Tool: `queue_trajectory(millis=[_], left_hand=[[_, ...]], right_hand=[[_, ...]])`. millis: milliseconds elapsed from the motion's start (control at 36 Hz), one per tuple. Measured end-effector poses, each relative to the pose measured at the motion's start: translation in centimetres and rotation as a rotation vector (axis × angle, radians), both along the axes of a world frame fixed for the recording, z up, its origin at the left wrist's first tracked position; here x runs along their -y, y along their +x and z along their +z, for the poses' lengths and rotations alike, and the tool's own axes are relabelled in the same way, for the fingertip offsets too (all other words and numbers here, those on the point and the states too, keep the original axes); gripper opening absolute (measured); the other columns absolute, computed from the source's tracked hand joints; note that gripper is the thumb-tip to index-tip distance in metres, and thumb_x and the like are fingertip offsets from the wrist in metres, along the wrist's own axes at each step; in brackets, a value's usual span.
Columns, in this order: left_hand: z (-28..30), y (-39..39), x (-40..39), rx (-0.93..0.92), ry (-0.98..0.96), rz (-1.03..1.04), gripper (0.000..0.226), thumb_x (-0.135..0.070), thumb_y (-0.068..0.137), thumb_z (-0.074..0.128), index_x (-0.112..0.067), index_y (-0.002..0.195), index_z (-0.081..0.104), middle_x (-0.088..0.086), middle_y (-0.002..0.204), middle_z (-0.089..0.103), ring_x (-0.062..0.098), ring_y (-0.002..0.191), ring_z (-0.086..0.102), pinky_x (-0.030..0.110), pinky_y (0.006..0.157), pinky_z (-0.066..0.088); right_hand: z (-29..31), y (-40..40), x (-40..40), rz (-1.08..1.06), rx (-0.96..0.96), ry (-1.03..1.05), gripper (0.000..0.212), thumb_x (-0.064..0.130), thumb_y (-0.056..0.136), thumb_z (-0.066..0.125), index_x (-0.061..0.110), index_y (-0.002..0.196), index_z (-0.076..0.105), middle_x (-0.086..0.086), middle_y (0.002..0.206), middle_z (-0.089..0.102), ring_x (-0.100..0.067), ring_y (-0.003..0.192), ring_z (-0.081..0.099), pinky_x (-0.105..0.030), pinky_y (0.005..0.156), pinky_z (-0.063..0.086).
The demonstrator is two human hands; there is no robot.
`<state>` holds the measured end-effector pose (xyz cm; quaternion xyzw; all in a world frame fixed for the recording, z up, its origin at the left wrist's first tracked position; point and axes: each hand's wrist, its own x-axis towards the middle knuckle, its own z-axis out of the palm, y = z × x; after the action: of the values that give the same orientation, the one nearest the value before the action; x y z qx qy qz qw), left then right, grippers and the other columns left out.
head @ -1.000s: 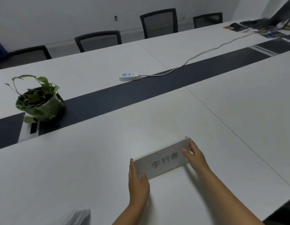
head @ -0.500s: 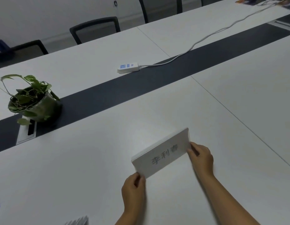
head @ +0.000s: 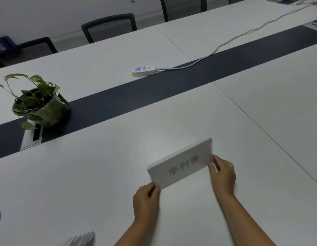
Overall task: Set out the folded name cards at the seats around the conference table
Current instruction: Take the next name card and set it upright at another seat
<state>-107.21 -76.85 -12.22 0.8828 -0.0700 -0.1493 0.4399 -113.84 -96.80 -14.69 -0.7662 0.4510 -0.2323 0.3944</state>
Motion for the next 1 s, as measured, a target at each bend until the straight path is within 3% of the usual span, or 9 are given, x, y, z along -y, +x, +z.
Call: queue_trajectory(millis=[111, 222, 333, 472, 694, 778, 861, 944, 1000], left_hand=[[0.4, -0.1, 0.0, 0.000, -0.022, -0.005, 0.009, -0.018, 0.078, 0.061, -0.014, 0.071, 0.066, -0.012, 0.061, 0.058, 0.028, 0.074, 0.060, 0.039, 0.069, 0.046], [0.3, -0.2, 0.0, -0.017, -0.032, -0.007, 0.016, -0.024, 0.076, 0.058, -0.030, 0.090, 0.053, -0.008, 0.065, 0.061, 0.025, 0.075, 0.061, 0.040, 0.072, 0.049], [-0.1, -0.1, -0.1, -0.014, -0.031, 0.026, 0.011, -0.007, 0.080, 0.061, -0.015, 0.075, 0.066, 0.004, 0.073, 0.067, 0.027, 0.077, 0.061, 0.041, 0.072, 0.049], [0.0, -0.1, 0.0, 0.018, -0.020, 0.024, 0.011, -0.004, 0.080, 0.059, -0.007, 0.086, 0.068, -0.014, 0.068, 0.058, 0.024, 0.079, 0.060, 0.030, 0.069, 0.046], [-0.4, 0.1, -0.2, 0.006, -0.024, 0.018, 0.012, -0.006, 0.081, 0.057, -0.006, 0.090, 0.066, -0.015, 0.071, 0.058, 0.025, 0.083, 0.060, 0.039, 0.075, 0.048], [-0.3, 0.0, -0.6, -0.026, -0.038, 0.035, 0.029, -0.007, 0.081, 0.058, -0.014, 0.109, 0.061, -0.005, 0.091, 0.063, 0.022, 0.087, 0.058, 0.032, 0.080, 0.046], [0.1, -0.7, -1.6, -0.094, -0.054, 0.061, 0.042, -0.006, 0.081, 0.058, -0.012, 0.121, 0.051, -0.005, 0.105, 0.053, 0.016, 0.085, 0.056, 0.026, 0.085, 0.041], [0.9, -2.3, -3.9, -0.104, -0.097, 0.048, 0.039, -0.005, 0.083, 0.056, -0.013, 0.121, 0.051, -0.005, 0.108, 0.052, -0.003, 0.084, 0.050, 0.017, 0.082, 0.039], [1.4, -3.6, -6.0, -0.090, -0.117, 0.028, 0.035, -0.004, 0.083, 0.055, -0.018, 0.115, 0.053, -0.004, 0.110, 0.054, -0.004, 0.090, 0.050, 0.008, 0.077, 0.039]], right_hand=[[0.1, 0.0, -0.1, -0.003, 0.011, 0.003, 0.029, -0.003, 0.079, 0.059, -0.001, 0.108, 0.061, -0.021, 0.102, 0.067, -0.037, 0.108, 0.049, -0.026, 0.079, 0.032], [0.0, 0.0, 0.0, 0.007, 0.003, -0.006, 0.029, -0.002, 0.079, 0.060, -0.001, 0.108, 0.061, -0.021, 0.102, 0.067, -0.036, 0.107, 0.049, -0.026, 0.079, 0.032], [0.0, 0.0, -0.1, 0.024, 0.007, -0.001, 0.029, -0.002, 0.079, 0.060, -0.001, 0.108, 0.061, -0.022, 0.102, 0.066, -0.036, 0.108, 0.048, -0.028, 0.080, 0.033], [0.0, -0.1, -0.2, 0.034, -0.002, -0.016, 0.029, -0.002, 0.079, 0.060, -0.002, 0.108, 0.060, -0.022, 0.102, 0.066, -0.038, 0.108, 0.048, -0.028, 0.079, 0.032], [0.2, -0.2, -0.3, 0.041, -0.015, -0.019, 0.031, -0.001, 0.079, 0.060, -0.002, 0.110, 0.059, -0.023, 0.106, 0.065, -0.037, 0.110, 0.048, -0.029, 0.081, 0.033], [0.3, -0.4, -0.5, 0.051, -0.027, 0.000, 0.038, 0.001, 0.079, 0.061, 0.000, 0.117, 0.054, -0.022, 0.111, 0.063, -0.036, 0.112, 0.047, -0.035, 0.087, 0.037], [0.6, -1.2, -1.1, 0.046, -0.039, 0.025, 0.045, 0.005, 0.080, 0.061, 0.000, 0.123, 0.048, -0.020, 0.117, 0.060, -0.035, 0.115, 0.045, -0.041, 0.095, 0.037], [0.9, -2.5, -2.5, 0.044, -0.086, 0.031, 0.045, 0.007, 0.082, 0.060, -0.001, 0.124, 0.046, -0.023, 0.123, 0.056, -0.037, 0.119, 0.042, -0.044, 0.099, 0.035], [1.2, -3.4, -4.2, 0.077, -0.110, 0.032, 0.045, 0.011, 0.082, 0.060, -0.002, 0.123, 0.047, -0.025, 0.124, 0.054, -0.038, 0.119, 0.042, -0.046, 0.100, 0.035]])
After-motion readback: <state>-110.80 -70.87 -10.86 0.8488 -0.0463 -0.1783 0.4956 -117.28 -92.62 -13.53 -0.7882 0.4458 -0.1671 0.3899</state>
